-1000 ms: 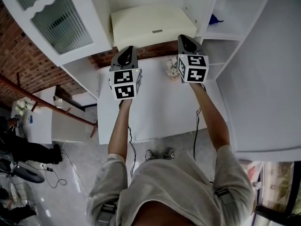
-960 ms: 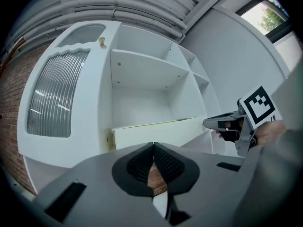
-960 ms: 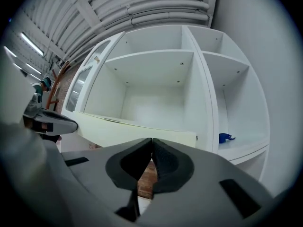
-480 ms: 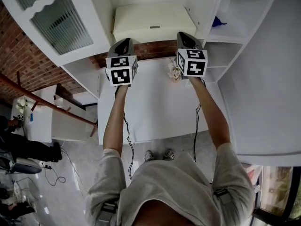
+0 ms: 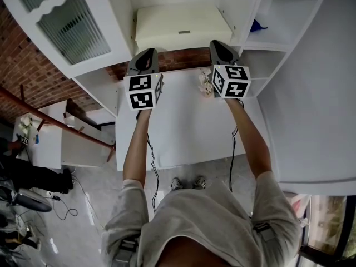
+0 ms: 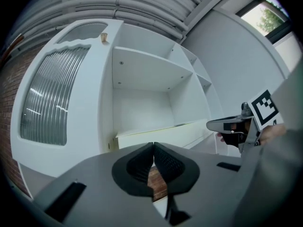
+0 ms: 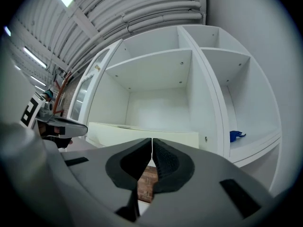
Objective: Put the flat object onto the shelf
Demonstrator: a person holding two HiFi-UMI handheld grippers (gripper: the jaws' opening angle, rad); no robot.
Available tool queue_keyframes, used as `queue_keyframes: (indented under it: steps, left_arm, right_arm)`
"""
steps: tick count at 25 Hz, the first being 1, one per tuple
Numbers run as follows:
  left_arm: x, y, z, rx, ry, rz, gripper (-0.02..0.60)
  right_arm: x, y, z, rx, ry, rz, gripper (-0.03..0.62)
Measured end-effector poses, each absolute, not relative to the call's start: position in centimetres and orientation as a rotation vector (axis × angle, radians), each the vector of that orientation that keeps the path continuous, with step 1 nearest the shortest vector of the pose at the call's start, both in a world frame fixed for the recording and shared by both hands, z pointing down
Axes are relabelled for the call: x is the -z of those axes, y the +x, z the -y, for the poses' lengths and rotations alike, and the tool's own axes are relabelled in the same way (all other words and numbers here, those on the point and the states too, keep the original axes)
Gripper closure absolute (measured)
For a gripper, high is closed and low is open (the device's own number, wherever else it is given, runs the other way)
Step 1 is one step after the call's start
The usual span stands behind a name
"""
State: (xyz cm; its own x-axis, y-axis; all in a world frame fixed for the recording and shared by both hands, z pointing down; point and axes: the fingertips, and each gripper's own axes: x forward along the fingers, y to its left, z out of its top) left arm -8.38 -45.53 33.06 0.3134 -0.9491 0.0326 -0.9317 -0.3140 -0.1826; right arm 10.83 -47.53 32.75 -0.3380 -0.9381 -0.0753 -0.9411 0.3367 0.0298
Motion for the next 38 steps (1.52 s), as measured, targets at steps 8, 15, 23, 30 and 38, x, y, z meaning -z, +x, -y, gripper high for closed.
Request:
queue_keyframes:
  steps: [8, 15, 23, 30, 38]
  left_arm:
    - [-34.7, -7.9, 39.4, 0.095, -2.495, -1.615, 0.566]
    - [-40.1, -9.2, 34.5, 0.199, -2.520, -1.643, 0.566]
    - [-44.3, -8.7, 29.6, 0.255, -2.550, -1.615, 0.566]
    - [-47.1, -10.6, 27.0, 0.278, -2.543, -1.670, 0.566]
    - [-48.5, -11.7, 25.5, 0.278, -2.525, -1.716, 0.566]
  right_arm:
    - [-34.3, 9.7, 41.1, -0.227, -1.702, -2.571, 0.565]
    - [-38.6, 9.4, 35.5, -0.175, -1.690, -2.617, 0.565]
    - [-41.9, 9.5, 30.9, -0.210, -1.742, -2.646, 0.565]
    - [-44.9, 10.5, 27.9, -0.189, -1.778, -2.670, 0.565]
    - [-46.1, 10.7, 26.6, -0.174, -1.807, -2.648, 0.565]
